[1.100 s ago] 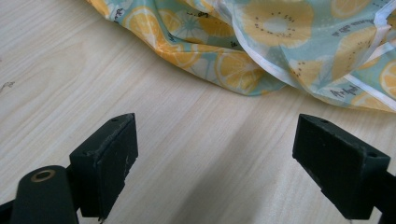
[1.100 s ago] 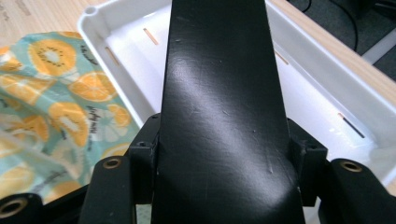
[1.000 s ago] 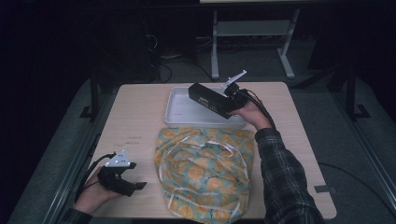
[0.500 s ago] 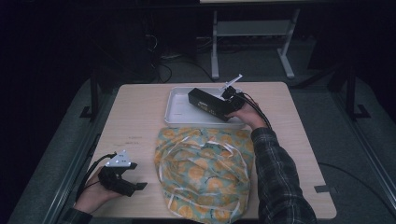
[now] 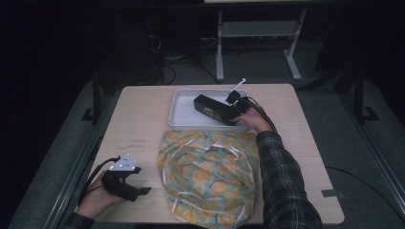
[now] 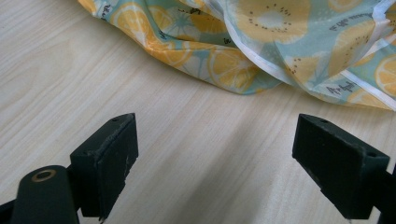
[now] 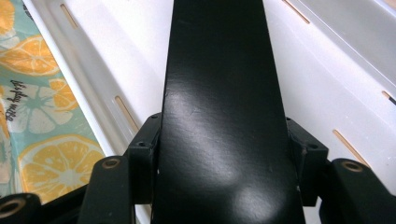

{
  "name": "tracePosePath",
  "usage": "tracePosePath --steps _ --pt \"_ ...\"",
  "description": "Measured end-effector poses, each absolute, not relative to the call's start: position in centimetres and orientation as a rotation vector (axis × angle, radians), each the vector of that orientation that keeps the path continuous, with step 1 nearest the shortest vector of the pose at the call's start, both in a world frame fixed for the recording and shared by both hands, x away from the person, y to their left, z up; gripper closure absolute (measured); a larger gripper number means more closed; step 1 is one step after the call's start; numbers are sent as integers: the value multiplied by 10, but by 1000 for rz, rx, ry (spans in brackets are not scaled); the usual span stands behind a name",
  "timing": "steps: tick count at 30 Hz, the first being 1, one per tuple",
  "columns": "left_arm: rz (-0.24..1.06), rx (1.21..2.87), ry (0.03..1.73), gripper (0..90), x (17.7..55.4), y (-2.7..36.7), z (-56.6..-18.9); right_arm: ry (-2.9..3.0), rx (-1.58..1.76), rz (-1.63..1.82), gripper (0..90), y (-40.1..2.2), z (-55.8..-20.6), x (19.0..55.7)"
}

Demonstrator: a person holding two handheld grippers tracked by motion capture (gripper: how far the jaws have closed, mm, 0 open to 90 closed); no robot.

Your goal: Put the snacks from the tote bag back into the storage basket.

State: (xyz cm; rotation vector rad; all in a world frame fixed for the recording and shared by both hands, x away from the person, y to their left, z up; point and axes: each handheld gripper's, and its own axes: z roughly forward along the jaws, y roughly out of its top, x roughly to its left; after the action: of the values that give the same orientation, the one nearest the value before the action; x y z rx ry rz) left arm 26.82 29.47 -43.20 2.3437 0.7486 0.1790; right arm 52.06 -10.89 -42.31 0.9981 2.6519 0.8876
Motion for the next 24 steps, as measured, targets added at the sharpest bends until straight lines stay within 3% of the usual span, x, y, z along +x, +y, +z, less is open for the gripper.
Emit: tracePosePath --steps 17,24 --pt "166 2350 734 138 268 294 -432 2645 1040 917 333 -113 -419 520" --pt "166 2349 737 138 268 294 -432 2609 1067 987 397 -111 -399 520"
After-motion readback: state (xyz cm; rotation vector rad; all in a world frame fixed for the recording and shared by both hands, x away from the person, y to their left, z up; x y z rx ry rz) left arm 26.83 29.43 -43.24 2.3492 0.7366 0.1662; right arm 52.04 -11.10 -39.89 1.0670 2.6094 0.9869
